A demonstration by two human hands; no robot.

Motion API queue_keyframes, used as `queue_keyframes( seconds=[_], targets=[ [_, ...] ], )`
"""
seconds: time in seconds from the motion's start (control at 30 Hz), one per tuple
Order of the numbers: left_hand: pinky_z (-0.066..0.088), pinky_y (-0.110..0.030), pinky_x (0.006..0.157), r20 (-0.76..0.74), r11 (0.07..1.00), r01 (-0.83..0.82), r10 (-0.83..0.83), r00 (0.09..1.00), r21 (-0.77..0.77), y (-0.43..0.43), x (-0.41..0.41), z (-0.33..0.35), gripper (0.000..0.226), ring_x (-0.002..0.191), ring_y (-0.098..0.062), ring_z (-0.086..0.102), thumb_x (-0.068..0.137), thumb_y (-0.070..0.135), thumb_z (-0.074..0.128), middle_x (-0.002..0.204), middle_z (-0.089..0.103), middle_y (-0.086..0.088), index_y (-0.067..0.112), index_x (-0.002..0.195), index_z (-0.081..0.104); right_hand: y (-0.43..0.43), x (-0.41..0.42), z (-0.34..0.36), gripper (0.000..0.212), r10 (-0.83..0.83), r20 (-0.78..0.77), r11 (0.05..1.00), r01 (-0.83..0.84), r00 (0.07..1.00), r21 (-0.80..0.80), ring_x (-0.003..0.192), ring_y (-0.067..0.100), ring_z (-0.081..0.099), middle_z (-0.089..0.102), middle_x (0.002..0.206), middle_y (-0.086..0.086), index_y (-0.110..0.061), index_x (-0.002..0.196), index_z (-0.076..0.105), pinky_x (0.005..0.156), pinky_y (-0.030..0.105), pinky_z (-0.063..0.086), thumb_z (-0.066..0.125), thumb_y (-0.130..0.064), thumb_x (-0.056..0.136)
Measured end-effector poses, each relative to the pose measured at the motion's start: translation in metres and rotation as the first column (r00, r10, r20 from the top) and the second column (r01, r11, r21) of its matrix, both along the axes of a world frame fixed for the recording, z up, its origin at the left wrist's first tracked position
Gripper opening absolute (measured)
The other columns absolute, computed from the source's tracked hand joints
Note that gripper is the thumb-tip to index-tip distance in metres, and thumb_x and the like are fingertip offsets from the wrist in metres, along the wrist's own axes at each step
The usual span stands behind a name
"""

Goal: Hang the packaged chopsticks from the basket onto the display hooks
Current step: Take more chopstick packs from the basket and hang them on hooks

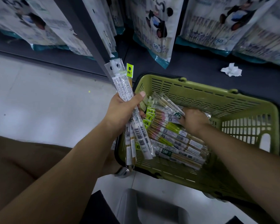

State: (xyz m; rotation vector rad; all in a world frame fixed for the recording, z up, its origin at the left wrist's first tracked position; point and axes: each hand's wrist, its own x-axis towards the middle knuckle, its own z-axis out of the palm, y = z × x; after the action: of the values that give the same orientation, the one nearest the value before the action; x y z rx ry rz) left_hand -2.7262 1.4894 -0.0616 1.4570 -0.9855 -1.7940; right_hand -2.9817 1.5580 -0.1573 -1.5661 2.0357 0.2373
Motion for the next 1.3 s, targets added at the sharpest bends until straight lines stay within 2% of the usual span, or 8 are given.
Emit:
queue_keyframes(
  seconds=[0.27,0.4,0.53,0.7,0.97,1.17,1.23,1.3],
  targets=[
    [0.059,-0.036,0.056,0.13,0.995,0.078,-0.068,0.989,-0.067,0.007,-0.005,0.003,0.03,0.059,-0.024,0.07,0.088,0.033,0.08,0.074,0.072,0.0,0.009,0.096,0.063,0.006,0.037,0.065,0.008,-0.048,0.535,0.987,0.121,0.844,-0.102,0.062,0.011,0.056,0.062,0.073,-0.002,-0.018,0.089,0.064,0.052,0.027,0.039,0.064,-0.022,0.096],
    [0.061,-0.035,0.079,0.134,0.985,0.095,-0.076,0.988,-0.146,0.011,-0.011,0.011,0.031,0.091,-0.018,0.076,0.09,0.041,0.073,0.101,0.079,-0.004,0.015,0.108,0.073,-0.002,0.08,0.096,0.023,-0.071,0.702,0.97,0.212,0.709,-0.116,0.048,0.0,0.047,0.057,0.059,-0.012,-0.022,0.073,0.058,0.046,0.02,0.038,0.066,-0.018,0.093],
    [0.06,-0.025,0.064,0.134,0.985,0.121,-0.105,0.985,-0.124,0.012,-0.008,0.017,0.023,0.079,-0.011,0.074,0.092,0.036,0.074,0.09,0.079,0.005,0.018,0.106,0.073,0.003,0.086,0.093,0.029,-0.176,0.702,0.956,0.289,0.69,-0.045,0.047,0.006,0.04,0.047,0.059,-0.003,-0.017,0.069,0.054,0.048,0.027,0.031,0.063,-0.018,0.097],
    [0.062,-0.044,0.069,0.216,0.993,0.08,-0.059,0.975,-0.086,0.01,0.002,0.02,0.02,0.07,-0.019,0.069,0.095,0.032,0.073,0.078,0.074,0.0,0.012,0.093,0.069,0.006,0.08,0.087,0.024,-0.29,0.681,0.93,0.365,0.672,0.036,0.049,0.007,0.042,0.048,0.063,0.0,-0.001,0.083,0.062,0.043,0.017,0.029,0.062,-0.018,0.1],
    [0.061,-0.026,0.077,0.097,0.991,0.108,-0.1,0.99,-0.084,0.006,-0.008,0.028,0.029,0.096,-0.014,0.077,0.089,0.031,0.079,0.102,0.08,0.001,0.016,0.113,0.073,-0.006,0.107,0.122,0.033,-0.044,0.758,0.939,0.287,0.651,-0.191,0.049,0.005,0.04,0.045,0.054,-0.002,-0.017,0.066,0.057,0.051,0.023,0.032,0.078,-0.029,0.089],
    [0.053,-0.02,0.058,0.254,0.999,-0.017,0.026,0.967,-0.037,-0.003,-0.003,0.025,0.013,0.067,-0.007,0.072,0.087,0.023,0.077,0.074,0.077,0.007,0.014,0.095,0.074,0.003,0.106,0.114,0.027,-0.26,0.932,0.857,0.506,0.254,0.101,0.072,0.019,0.075,0.077,0.085,0.001,-0.012,0.107,0.066,0.063,0.033,0.061,0.078,-0.028,0.089],
    [0.055,-0.023,0.058,0.28,0.997,-0.047,0.06,0.958,-0.054,-0.003,0.0,0.023,0.012,0.064,-0.012,0.071,0.087,0.022,0.075,0.071,0.075,0.004,0.013,0.093,0.073,0.005,0.097,0.095,0.017,-0.322,0.862,0.842,0.535,0.391,0.072,0.066,0.022,0.073,0.076,0.079,0.004,-0.015,0.094,0.064,0.059,0.041,0.061,0.072,-0.03,0.094],
    [0.057,-0.03,0.057,0.237,0.998,-0.054,0.063,0.969,-0.045,-0.003,0.003,0.022,0.013,0.062,-0.02,0.071,0.089,0.021,0.072,0.068,0.072,-0.001,0.011,0.096,0.068,0.01,0.079,0.066,0.024,-0.331,0.617,0.91,0.415,0.714,0.007,0.067,0.02,0.071,0.071,0.072,-0.001,-0.02,0.082,0.063,0.063,0.034,0.054,0.069,-0.039,0.095]
  ],
)
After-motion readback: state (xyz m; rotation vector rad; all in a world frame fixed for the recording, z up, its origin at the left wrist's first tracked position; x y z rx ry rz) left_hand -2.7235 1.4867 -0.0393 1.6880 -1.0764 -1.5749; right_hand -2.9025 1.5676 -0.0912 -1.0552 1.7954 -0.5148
